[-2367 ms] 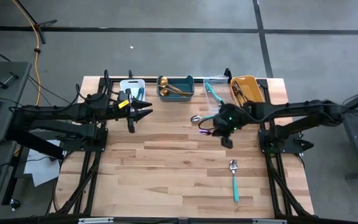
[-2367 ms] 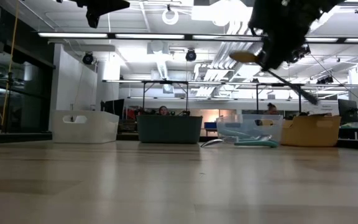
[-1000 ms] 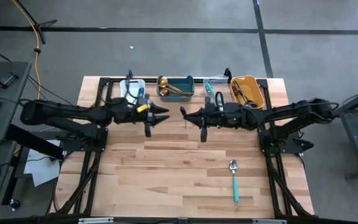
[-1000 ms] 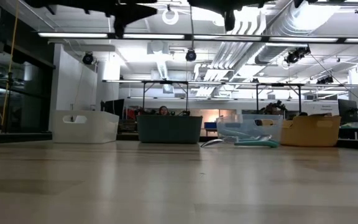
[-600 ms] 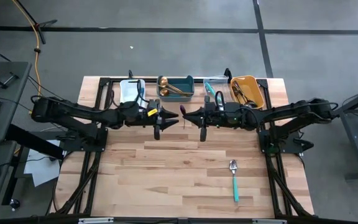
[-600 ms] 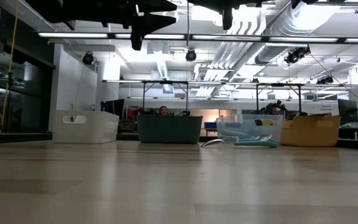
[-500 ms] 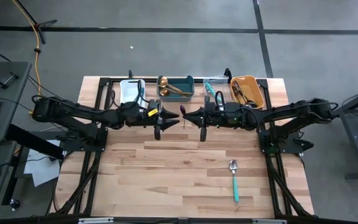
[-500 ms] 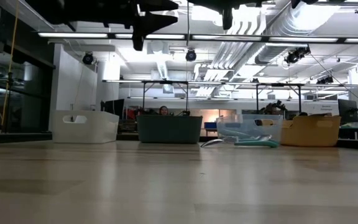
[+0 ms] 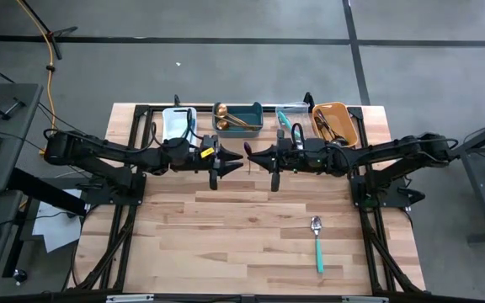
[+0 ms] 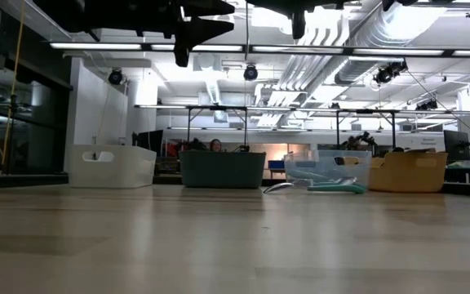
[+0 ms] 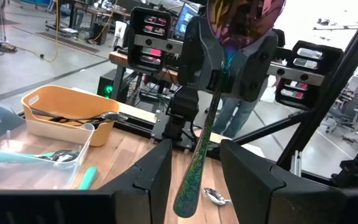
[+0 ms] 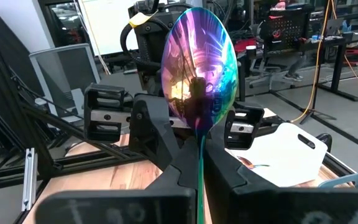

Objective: Sort silverware by color (type)
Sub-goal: Put the green spoon into the white bin

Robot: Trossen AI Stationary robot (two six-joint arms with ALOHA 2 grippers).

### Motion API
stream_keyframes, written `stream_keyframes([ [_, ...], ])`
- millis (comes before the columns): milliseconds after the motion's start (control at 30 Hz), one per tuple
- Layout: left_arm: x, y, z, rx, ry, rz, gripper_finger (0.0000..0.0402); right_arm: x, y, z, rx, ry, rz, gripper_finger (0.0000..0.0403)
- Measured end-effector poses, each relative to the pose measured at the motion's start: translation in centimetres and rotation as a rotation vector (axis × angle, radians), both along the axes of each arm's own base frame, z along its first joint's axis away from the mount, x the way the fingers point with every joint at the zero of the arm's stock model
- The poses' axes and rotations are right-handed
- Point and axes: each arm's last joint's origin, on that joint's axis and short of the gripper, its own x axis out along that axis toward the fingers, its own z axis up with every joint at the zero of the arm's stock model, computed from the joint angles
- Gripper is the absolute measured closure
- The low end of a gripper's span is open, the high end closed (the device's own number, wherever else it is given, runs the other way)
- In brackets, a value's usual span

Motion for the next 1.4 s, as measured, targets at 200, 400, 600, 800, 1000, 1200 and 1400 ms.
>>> stream_keyframes([
  [200, 0.0, 0.0, 0.0, 0.0, 0.001, 0.0, 0.0273, 0.0, 0.0, 0.0, 0.0, 0.0, 0.0, 0.0402],
  [400, 0.0, 0.0, 0.0, 0.001, 0.001, 0.0, 0.0273, 0.0, 0.0, 0.0, 0.0, 0.0, 0.0, 0.0402],
  [600, 0.0, 0.0, 0.0, 0.001, 0.001, 0.0, 0.0273, 0.0, 0.0, 0.0, 0.0, 0.0, 0.0, 0.0402],
  [800, 0.0, 0.0, 0.0, 0.002, 0.002, 0.0, 0.0272, 0.0, 0.0, 0.0, 0.0, 0.0, 0.001, 0.0402],
  [1000, 0.0, -0.1, 0.0, 0.002, 0.002, -0.033, 0.0243, 0.0, 0.0, 0.0, -0.016, 0.002, 0.001, 0.0402],
  [1200, 0.0, -0.5, -0.1, 0.029, 0.006, -0.047, 0.0195, 0.0, 0.0, 0.0, -0.004, 0.001, 0.011, 0.0402],
  [1400, 1.2, -1.2, 0.5, 0.076, -0.004, -0.066, 0.0164, 0.0, 0.1, 0.0, 0.001, -0.005, 0.024, 0.0402],
])
